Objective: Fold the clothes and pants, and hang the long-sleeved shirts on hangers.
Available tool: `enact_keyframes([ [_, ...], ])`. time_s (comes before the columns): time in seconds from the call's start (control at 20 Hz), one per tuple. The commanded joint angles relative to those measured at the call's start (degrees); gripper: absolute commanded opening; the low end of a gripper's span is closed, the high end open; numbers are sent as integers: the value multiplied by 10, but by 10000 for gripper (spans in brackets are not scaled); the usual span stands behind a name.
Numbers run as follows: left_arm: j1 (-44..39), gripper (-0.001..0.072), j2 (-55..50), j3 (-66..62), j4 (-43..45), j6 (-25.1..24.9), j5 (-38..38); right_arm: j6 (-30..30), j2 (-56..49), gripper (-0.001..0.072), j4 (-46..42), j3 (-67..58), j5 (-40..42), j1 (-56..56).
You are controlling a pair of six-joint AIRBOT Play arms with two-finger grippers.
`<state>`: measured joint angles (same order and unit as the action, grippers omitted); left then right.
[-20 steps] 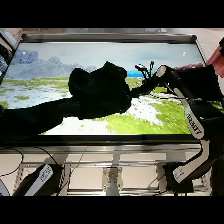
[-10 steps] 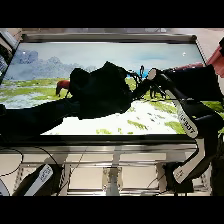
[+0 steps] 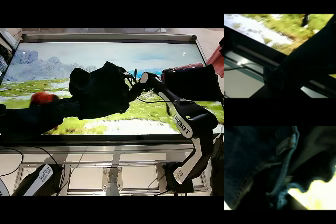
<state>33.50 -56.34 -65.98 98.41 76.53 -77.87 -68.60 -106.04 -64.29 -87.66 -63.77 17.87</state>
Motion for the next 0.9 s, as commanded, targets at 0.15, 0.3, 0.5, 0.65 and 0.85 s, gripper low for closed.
enact_keyframes([
  [0.15, 0, 38, -5, -1, -6, -11, 38, -28, 31, 23, -61, -91, -104, -44],
  [0.3, 0, 37, -22, -15, -63, -40, 46, -33, 87, 22, -77, -128, -195, -135],
  [0.5, 1, 37, -56, -92, -140, -51, 50, -40, 159, 23, -73, -125, -271, -278],
  [0.65, 2, 37, -76, -163, -191, -55, 52, -40, 189, 23, -42, -113, -283, -358],
  [0.85, 34, 37, -85, -202, -274, -104, 58, -40, 204, 22, -37, -108, -286, -417],
])
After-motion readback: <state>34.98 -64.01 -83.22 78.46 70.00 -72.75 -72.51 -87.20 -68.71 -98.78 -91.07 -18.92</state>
